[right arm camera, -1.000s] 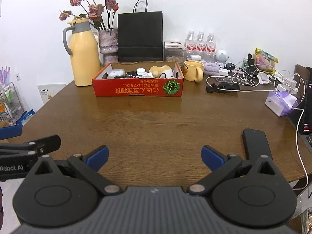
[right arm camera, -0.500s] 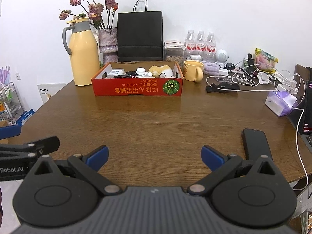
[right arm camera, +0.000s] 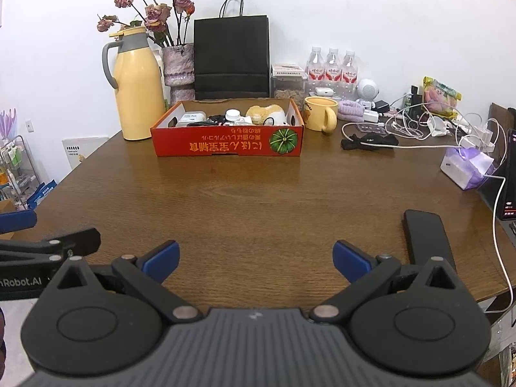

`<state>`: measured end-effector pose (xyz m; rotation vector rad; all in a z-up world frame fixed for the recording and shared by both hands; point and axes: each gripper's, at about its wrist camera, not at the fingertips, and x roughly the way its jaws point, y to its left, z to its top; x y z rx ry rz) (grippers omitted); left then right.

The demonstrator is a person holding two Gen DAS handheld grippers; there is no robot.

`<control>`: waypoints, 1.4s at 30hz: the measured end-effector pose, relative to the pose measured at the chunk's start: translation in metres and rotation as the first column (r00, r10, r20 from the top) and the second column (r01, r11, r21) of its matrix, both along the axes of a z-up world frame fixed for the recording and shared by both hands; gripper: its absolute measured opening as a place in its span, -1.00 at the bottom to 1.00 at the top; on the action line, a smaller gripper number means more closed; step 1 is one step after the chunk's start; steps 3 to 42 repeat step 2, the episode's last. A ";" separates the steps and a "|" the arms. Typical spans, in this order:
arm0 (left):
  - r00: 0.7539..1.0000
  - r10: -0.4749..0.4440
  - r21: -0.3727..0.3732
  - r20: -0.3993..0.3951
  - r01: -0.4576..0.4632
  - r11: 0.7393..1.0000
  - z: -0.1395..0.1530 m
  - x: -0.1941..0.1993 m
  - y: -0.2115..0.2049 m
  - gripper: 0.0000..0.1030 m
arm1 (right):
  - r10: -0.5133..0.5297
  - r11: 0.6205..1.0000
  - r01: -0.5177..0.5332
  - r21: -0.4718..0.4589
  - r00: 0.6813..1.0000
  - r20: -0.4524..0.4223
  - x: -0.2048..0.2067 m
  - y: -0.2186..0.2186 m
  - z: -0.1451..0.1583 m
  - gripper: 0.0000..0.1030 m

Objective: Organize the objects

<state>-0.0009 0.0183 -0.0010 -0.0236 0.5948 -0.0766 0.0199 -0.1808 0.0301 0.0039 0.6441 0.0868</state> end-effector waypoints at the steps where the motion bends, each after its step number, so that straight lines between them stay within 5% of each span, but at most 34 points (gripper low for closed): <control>1: 1.000 -0.003 -0.005 0.000 0.003 1.000 -0.002 0.001 0.000 1.00 | 0.002 1.000 -0.002 0.002 1.000 -0.001 0.001 -0.001 -0.001 1.00; 42: 1.000 -0.004 -0.003 0.003 0.004 1.000 -0.003 0.002 0.000 1.00 | 0.004 1.000 -0.004 0.003 1.000 -0.002 0.003 -0.001 -0.003 1.00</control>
